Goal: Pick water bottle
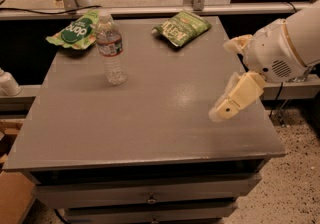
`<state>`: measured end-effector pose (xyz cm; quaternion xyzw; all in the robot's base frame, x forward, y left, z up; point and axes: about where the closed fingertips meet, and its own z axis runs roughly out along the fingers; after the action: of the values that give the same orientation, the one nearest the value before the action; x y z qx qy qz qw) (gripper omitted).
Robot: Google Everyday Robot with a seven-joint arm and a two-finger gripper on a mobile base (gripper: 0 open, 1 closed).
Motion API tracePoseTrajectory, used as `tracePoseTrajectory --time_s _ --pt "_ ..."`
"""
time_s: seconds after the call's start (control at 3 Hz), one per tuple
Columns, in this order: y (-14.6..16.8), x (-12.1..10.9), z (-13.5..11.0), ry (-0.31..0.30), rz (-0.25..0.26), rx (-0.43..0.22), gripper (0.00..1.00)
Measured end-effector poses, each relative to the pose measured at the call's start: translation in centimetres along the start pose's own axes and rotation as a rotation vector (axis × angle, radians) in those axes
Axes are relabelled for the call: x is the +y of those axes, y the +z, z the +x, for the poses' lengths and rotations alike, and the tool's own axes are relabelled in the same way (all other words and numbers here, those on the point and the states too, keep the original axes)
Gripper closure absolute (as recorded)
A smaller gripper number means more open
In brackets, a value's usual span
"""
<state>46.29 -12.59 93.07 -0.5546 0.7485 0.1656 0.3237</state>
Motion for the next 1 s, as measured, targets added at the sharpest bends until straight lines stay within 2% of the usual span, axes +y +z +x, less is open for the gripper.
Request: tracePoseTrajectory --time_s 0.33,0.67,1.0 --pt "0.0 0.0 0.0 0.000 0.000 0.000 0.00" --pt "1.0 0.1 -0.6 0.008 0.007 -0.054 0.00" --pt "3.7 -0.2 -2.9 0.003 0.004 -0.156 0.00"
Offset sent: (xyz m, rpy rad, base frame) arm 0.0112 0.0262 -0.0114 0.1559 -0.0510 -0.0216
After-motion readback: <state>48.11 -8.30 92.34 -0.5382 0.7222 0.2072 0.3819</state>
